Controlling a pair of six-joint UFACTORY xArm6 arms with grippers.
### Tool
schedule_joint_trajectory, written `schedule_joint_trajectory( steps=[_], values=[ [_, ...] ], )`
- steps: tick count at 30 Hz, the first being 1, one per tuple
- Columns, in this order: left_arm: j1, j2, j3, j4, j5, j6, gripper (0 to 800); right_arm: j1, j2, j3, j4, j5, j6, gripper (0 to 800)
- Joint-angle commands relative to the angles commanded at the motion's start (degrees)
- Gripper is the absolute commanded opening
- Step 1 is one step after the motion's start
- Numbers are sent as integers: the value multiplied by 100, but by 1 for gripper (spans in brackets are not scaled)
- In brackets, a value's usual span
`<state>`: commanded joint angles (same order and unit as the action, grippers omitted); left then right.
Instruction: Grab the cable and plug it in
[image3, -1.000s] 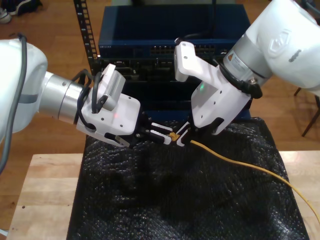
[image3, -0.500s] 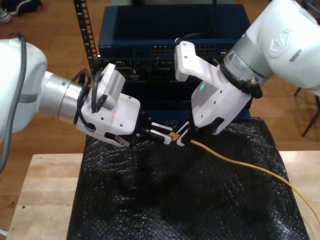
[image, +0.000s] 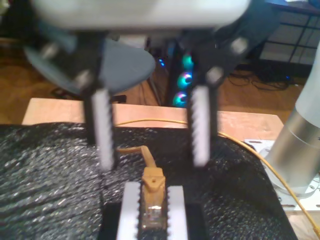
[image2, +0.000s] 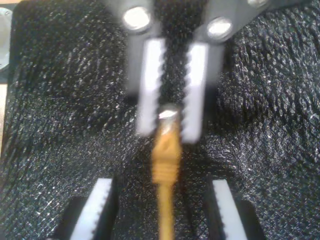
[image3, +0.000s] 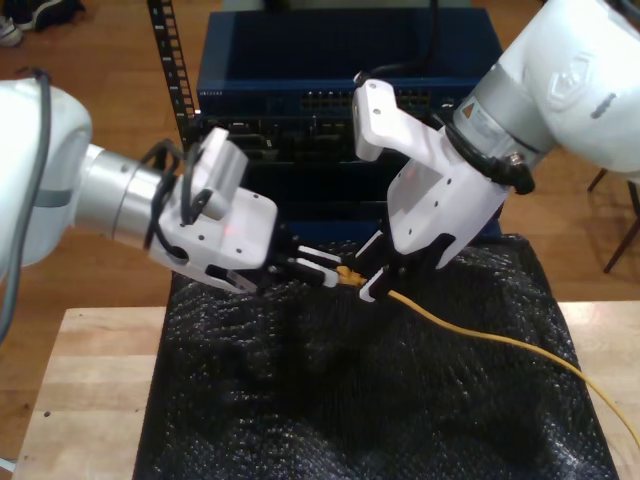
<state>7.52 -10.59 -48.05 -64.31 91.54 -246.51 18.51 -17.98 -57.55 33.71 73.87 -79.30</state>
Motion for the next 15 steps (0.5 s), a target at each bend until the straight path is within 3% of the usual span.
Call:
schedule_joint_trajectory(
  steps=[5, 15],
  values=[
    [53, 123, -79, -167, 88, -18, 5, 0, -132, -26, -26, 0, -44, 647],
    [536, 642, -413, -448, 941, -360, 5, 9, -519, 35, -9, -53, -1187, 798]
  ],
)
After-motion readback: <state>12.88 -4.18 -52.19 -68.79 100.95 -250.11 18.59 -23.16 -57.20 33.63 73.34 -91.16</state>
